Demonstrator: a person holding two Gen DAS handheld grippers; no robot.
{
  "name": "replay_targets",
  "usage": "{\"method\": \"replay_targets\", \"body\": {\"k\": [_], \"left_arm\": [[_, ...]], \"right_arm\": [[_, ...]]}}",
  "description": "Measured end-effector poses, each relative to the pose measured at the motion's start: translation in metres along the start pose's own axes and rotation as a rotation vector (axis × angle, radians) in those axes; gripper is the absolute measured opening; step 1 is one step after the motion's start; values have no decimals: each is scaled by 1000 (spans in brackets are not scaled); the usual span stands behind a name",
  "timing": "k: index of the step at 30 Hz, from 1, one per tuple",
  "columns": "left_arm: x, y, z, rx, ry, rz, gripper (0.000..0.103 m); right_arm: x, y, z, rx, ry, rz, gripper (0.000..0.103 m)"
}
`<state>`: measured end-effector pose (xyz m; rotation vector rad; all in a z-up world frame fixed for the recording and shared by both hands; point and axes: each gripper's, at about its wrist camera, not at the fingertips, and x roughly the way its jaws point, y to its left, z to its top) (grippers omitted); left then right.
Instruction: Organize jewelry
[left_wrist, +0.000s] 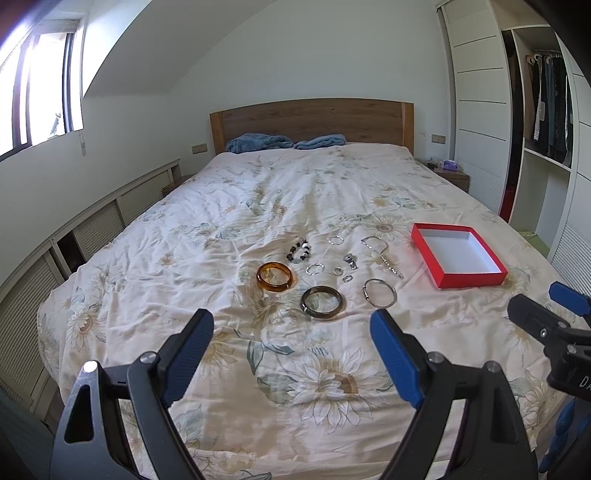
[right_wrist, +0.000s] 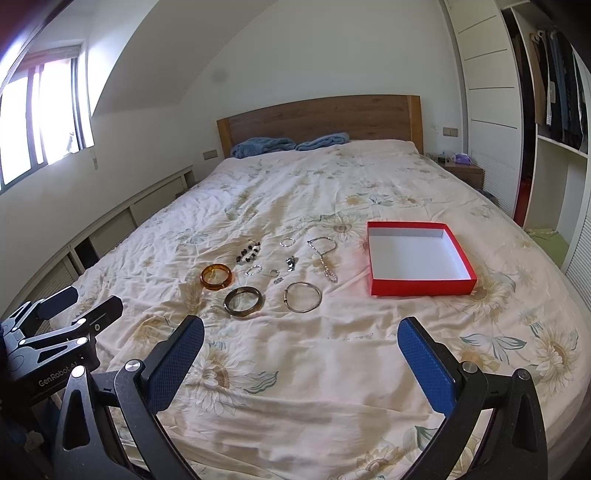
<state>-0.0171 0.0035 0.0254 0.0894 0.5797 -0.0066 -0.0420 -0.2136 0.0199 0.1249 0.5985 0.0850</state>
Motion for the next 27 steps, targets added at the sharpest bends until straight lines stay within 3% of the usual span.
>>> {"method": "replay_targets", "body": {"k": [17,27], "left_arm": [[-1,4,-6,-11,19,4,86],[6,6,-8,-8,31,14,86]], "right_arm": [[2,7,-4,-12,7,28,99],[18,4,-7,-4,43,46,89]]}}
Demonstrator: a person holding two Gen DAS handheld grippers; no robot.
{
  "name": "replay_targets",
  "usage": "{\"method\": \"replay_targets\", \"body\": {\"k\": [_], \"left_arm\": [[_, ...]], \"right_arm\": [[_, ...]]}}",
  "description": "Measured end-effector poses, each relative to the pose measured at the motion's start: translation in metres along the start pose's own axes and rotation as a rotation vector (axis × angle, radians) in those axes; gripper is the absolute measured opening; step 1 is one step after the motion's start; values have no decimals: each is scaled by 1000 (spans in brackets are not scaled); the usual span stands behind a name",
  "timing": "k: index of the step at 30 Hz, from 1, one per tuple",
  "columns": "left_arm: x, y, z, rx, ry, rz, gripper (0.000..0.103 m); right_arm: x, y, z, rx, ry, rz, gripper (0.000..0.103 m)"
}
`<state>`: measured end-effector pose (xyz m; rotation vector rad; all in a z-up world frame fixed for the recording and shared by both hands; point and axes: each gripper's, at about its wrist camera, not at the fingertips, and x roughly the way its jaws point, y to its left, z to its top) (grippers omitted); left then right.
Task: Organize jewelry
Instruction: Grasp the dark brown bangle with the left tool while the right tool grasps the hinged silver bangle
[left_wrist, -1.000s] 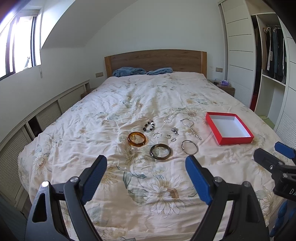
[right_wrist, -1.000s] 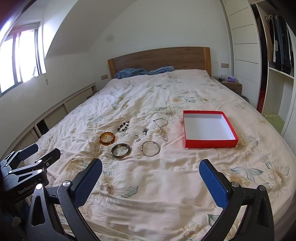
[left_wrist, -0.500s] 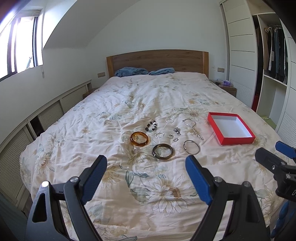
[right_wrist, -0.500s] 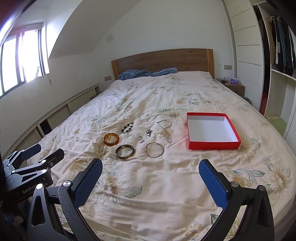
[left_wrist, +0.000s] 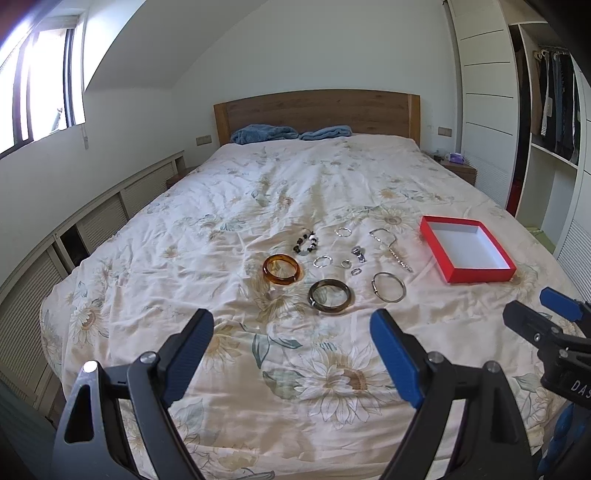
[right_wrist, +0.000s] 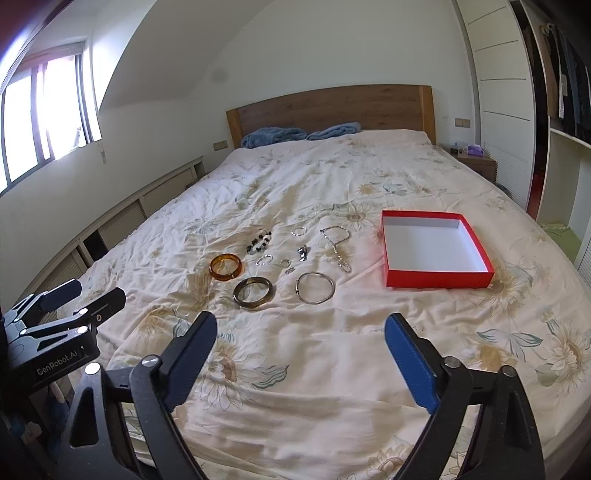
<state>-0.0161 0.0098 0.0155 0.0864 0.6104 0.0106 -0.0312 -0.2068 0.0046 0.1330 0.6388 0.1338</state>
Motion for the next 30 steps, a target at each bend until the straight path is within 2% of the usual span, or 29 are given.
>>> {"method": "replay_targets", "body": {"k": [9,14,21,26,30], "left_arm": [[40,25,5,-71,82,13,86],[75,33,3,-101,140,10,86],[146,20,2,-86,260,-34,84],[195,10,12,-89,315,-81,67],[232,5,18,-93,359,-96,55]], "right_arm": [[27,-12,2,14,46,5,83],[56,-19,4,19,99,18,73],[127,-29,12,10,213,44,54],[180,-42,28,32,282,63,40],[226,-49,36,34,333,79,36]]}}
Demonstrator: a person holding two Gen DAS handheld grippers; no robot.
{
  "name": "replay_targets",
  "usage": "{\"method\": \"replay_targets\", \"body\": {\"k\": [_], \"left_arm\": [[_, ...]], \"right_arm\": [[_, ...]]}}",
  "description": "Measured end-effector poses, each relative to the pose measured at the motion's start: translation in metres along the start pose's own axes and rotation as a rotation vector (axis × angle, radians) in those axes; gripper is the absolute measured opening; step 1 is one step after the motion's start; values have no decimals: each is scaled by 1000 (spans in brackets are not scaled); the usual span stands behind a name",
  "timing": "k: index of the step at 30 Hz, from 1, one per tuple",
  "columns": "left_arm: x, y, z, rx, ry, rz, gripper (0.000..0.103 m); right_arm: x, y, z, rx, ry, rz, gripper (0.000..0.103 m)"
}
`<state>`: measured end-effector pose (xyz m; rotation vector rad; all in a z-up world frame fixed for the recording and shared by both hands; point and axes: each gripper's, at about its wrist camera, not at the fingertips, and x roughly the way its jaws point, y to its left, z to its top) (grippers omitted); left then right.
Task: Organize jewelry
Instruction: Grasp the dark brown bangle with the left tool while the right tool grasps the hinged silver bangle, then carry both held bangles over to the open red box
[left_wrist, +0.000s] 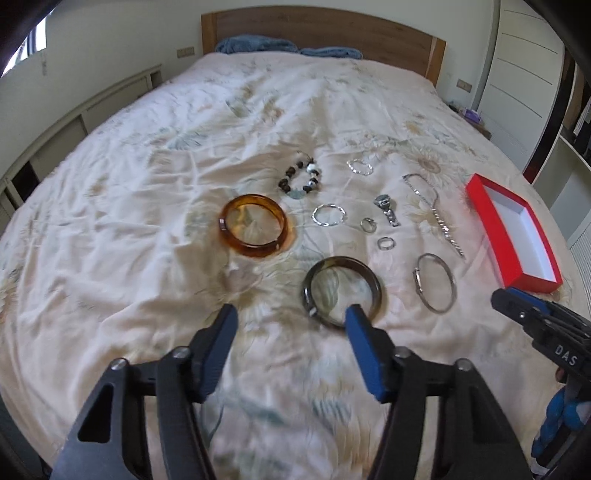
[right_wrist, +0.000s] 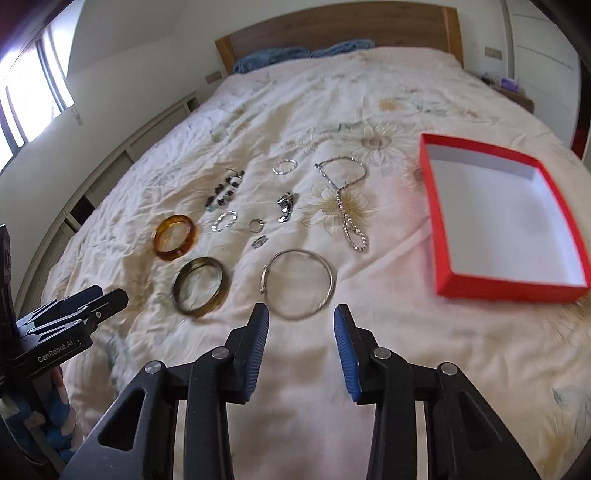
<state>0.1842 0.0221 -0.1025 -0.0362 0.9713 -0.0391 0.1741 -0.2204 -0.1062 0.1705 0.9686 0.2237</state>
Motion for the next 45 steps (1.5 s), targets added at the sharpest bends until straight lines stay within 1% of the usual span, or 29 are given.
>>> {"method": "replay_targets", "body": {"k": [2,4,9,12,16,20,22,24,25,26,27,29,34,38,45], "left_arm": [[17,0,5,-1,23,1,54],[29,2,8,-4,42,-3,49],[61,3,15,-4,80,-5,43],[75,1,16,4,97,-12,40],[95,2,12,-2,135,-14,32],[102,-3,9,20,135,4,29],[102,-7,9,39,130,18,24],[102,-9,9,53,123,31,20],[100,-9,9,58,119,37,17],[100,-9,9,61,117,40,16],[97,-10,10,63,113,44,14],[94,-10,10,61,108,47,11],[79,-11,13,62,86,61,9],[62,-12,14,57,60,70,9],[19,-16,14,71,-17,66,8]], "right_arm": [[19,-4,8,5,23,3,34],[33,-7,14,9,41,9,32],[68,-18,22,14,90,3,29],[82,-23,23,7,106,-2,27],[93,-24,23,-13,116,5,26],[104,-21,23,-41,131,5,27],[107,-21,23,-49,135,3,26],[109,-21,23,-57,136,-1,22],[109,-21,23,-56,134,-2,17],[109,-22,23,-52,133,-2,15],[108,-22,24,-49,130,-4,9],[102,-21,25,-55,122,-15,6],[83,-12,25,-80,93,-42,5],[56,-3,25,-97,57,-62,5],[8,14,22,-128,-13,-81,5]]}}
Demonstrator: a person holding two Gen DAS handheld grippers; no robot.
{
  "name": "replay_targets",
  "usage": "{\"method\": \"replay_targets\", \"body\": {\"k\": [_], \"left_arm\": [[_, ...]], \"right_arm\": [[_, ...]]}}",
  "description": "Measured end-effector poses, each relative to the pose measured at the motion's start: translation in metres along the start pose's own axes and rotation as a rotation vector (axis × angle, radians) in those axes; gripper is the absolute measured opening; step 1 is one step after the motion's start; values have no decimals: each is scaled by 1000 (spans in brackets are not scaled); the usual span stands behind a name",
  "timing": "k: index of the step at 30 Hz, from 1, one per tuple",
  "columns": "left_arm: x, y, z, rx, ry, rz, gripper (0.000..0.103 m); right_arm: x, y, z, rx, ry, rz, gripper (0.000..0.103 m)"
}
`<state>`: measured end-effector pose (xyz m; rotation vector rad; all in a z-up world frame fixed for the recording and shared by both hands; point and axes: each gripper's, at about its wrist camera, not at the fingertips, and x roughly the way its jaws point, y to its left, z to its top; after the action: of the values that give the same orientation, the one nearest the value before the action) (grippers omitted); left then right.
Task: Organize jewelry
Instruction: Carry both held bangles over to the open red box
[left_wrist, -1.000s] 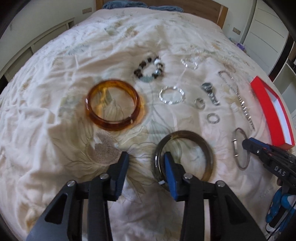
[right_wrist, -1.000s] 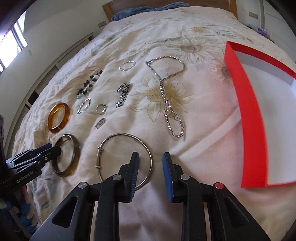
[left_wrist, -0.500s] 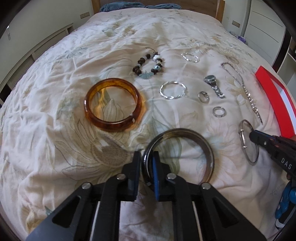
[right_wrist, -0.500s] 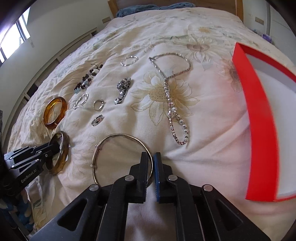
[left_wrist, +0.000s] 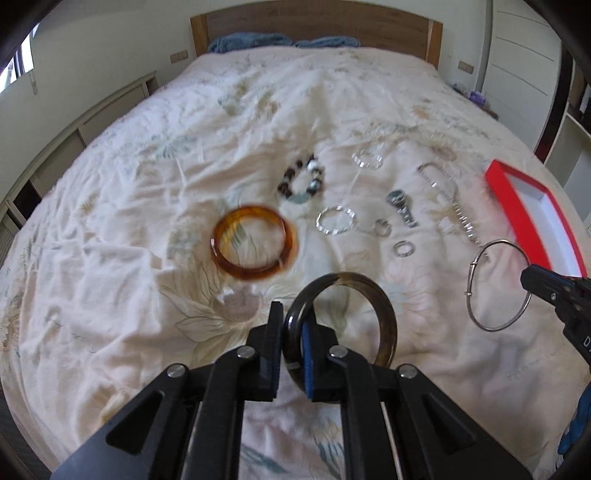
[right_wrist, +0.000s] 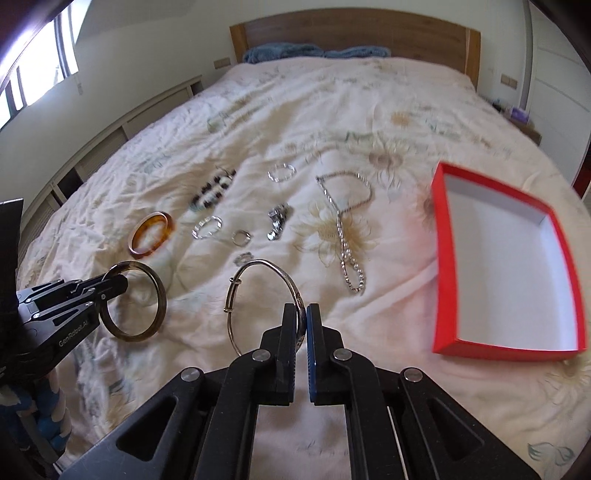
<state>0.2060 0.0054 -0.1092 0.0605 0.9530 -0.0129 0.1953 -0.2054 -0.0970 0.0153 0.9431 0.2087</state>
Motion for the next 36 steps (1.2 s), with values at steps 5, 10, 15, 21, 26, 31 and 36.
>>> {"method": "replay_targets", "body": {"k": [5,10,15,21,26,31,36], "left_arm": [[-31,-3,0,14,-57,-3,8],[-61,-10,-1,26,-106,-12,8],[-79,-29,-2,54,-123,-43,8],[-81,-79,7,123,-115,-105,8],[-75,-130,26,185,-112,-156,8],[-55,-191,57,243,-103,-206,8],[-18,-252,90,289,-74,-236,9]], "right_arm": [[-37,7,-1,-17,-58,-18,5],[-73,7,-6,-16,-115,-34,5],[-104,-13,-17,22,-158,-57,5],[-131,-70,-30,120,-189,-118,5],[-139,-119,-28,170,-197,-171,5],[-128,-166,-11,206,-196,-209,5],[-96,-211,12,236,-176,-219,5]]}}
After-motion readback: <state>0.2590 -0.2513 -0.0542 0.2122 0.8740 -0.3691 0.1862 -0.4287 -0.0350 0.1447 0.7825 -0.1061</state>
